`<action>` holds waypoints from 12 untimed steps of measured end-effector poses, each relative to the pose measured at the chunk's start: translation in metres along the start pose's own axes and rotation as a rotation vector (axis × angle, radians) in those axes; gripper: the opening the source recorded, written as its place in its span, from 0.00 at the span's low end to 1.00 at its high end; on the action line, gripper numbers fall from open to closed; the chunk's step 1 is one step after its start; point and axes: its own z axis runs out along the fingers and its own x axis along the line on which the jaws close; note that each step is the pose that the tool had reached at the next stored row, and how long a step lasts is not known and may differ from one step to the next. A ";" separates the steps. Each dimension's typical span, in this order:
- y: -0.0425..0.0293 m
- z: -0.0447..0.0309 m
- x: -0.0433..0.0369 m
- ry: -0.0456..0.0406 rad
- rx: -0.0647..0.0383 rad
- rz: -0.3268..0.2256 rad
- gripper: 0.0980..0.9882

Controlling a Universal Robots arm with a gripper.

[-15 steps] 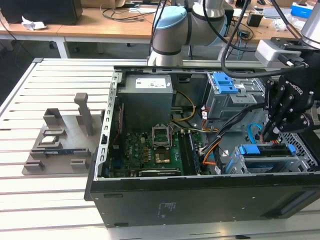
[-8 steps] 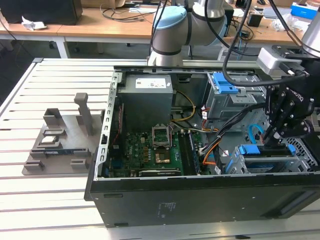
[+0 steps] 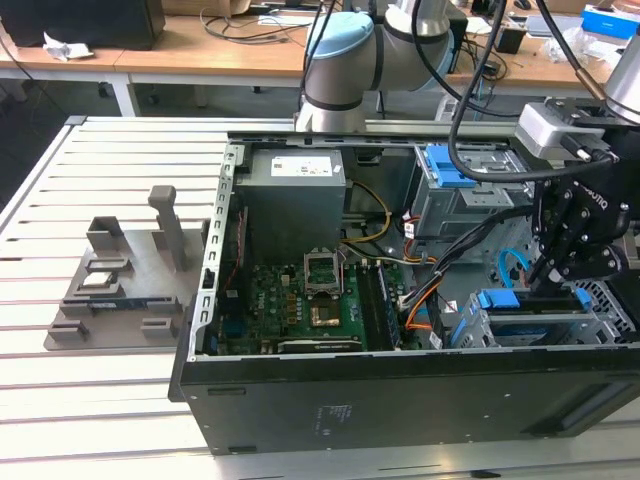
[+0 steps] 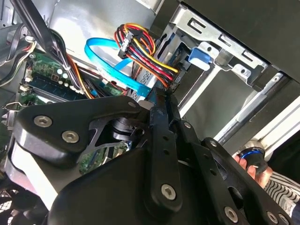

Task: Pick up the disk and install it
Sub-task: 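Insert the second disk wire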

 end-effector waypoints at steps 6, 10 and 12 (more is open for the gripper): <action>-0.0002 0.0038 0.0010 0.0005 0.000 0.000 0.07; -0.0002 0.0046 0.0009 0.0001 0.000 0.000 0.07; -0.0002 0.0047 0.0009 -0.0001 0.000 0.000 0.08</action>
